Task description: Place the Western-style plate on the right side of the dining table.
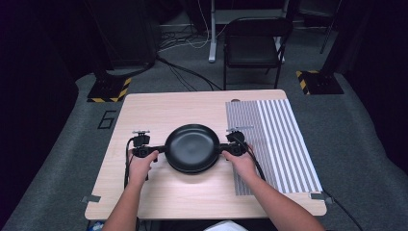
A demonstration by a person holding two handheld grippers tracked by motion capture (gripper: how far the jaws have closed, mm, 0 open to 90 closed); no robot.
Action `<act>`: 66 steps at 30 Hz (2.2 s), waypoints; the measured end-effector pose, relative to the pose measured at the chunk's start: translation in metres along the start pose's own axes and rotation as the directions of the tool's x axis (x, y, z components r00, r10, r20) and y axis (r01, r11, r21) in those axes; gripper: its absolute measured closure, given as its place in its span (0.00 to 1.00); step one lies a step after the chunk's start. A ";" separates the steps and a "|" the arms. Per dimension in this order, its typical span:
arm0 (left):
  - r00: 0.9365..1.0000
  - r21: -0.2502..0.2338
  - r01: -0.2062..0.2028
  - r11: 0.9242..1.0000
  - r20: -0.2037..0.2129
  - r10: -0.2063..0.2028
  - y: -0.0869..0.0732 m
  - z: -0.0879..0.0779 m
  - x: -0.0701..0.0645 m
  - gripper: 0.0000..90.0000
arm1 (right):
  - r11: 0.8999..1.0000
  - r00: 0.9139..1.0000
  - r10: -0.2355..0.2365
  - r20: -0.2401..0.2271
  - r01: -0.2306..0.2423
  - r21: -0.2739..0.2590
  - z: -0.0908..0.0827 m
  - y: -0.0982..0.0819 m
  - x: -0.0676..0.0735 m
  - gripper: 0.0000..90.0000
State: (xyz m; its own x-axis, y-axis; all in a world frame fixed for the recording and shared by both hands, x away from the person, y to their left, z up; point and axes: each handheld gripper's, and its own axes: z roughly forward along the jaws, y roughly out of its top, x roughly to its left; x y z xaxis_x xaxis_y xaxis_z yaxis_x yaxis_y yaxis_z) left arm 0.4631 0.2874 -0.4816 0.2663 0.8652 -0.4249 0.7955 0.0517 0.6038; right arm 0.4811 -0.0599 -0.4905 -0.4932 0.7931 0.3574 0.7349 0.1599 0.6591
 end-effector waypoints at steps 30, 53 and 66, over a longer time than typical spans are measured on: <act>0.999 -0.004 0.024 1.000 0.049 -0.023 0.000 0.007 -0.007 0.83 | 0.994 0.993 0.106 -0.053 -0.106 0.003 0.000 0.001 -0.011 0.72; 1.000 0.007 0.006 1.000 -0.020 -0.006 -0.002 0.031 -0.028 0.76 | 0.997 0.997 0.069 -0.021 -0.070 -0.025 -0.016 -0.002 -0.012 0.72; 0.999 -0.028 0.043 0.999 -0.023 -0.044 0.001 0.040 -0.030 0.75 | 0.997 0.997 0.071 0.021 -0.070 -0.038 -0.006 0.022 -0.021 0.76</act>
State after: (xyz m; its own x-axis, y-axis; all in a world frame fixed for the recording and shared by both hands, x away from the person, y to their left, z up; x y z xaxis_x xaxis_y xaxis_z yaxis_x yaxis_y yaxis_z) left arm 0.4780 0.2419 -0.4952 0.2185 0.8736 -0.4349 0.7904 0.1029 0.6039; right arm 0.5050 -0.0766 -0.4796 -0.4297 0.8146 0.3896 0.7495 0.0812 0.6570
